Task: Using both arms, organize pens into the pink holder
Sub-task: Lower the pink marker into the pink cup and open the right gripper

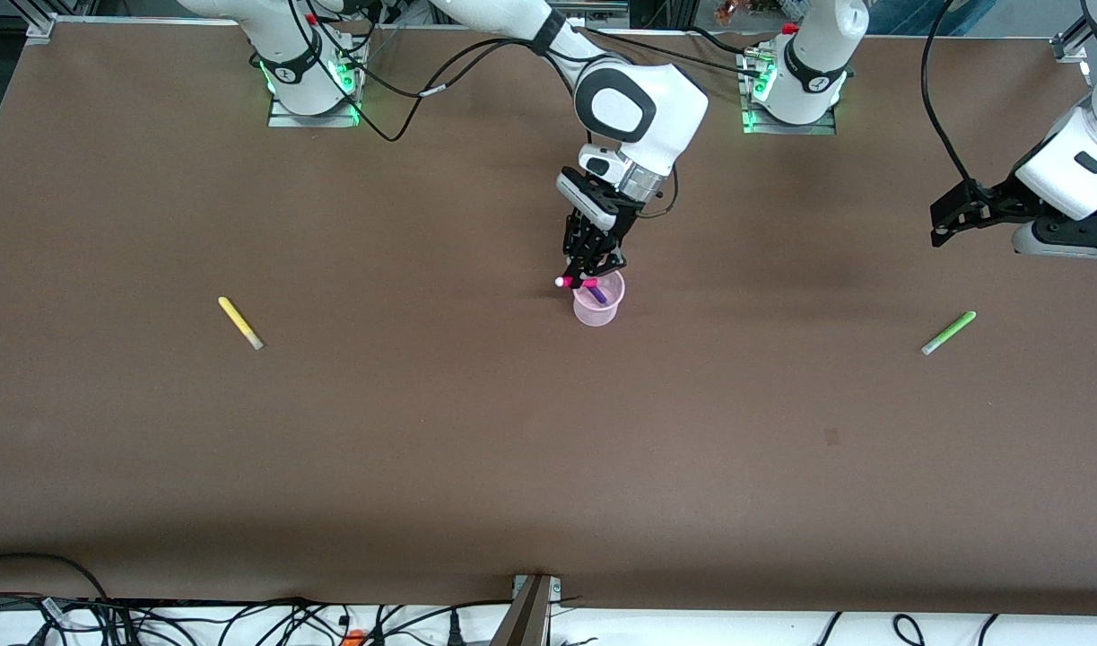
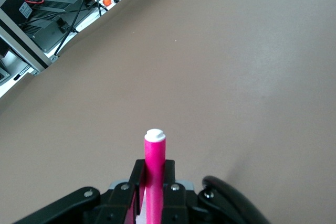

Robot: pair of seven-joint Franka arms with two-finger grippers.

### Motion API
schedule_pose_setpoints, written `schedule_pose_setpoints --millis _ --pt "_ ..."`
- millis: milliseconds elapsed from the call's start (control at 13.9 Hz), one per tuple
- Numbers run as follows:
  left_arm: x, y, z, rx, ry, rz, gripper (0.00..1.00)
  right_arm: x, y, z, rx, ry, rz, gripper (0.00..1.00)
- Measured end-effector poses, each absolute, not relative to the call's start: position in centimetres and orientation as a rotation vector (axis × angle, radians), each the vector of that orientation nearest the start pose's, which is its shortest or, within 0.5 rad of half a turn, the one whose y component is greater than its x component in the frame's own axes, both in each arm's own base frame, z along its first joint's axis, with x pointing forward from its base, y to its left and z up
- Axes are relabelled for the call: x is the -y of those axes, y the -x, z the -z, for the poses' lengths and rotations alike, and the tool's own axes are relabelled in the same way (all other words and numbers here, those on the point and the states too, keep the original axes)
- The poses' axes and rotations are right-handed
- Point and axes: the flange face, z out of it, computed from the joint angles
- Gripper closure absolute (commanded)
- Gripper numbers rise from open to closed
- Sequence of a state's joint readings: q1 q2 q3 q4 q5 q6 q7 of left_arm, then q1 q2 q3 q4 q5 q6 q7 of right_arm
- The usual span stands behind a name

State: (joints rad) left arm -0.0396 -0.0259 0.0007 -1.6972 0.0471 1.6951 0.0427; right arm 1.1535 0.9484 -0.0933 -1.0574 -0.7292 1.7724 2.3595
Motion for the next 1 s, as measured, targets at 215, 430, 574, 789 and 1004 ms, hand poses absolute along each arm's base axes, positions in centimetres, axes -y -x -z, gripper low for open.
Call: schedule_pose_setpoints --millis 215,430,574,789,1004 --pt "1.71 -55.49 -58.98 -0.134 3.092 0.037 0.00 -64.73 -39.98 -26.22 -1.458 2.608 1.270 1.00" --pt "1.71 -55.49 -58.98 -0.134 3.092 0.037 0.00 -64.80 -39.91 -26.17 -1.448 2.606 1.281 0.95" --pt "1.71 -55.49 -58.98 -0.134 3.092 0.037 0.00 -64.82 -39.91 -26.19 -1.444 2.605 1.285 0.70" --pt "1.71 -55.49 -58.98 -0.135 3.092 0.037 0.00 -64.85 -39.95 -26.29 -1.437 2.601 1.293 0.01" --pt "1.72 -55.49 -58.98 -0.135 3.092 0.037 0.00 -64.75 -40.36 -26.63 -1.421 2.584 1.329 0.00"
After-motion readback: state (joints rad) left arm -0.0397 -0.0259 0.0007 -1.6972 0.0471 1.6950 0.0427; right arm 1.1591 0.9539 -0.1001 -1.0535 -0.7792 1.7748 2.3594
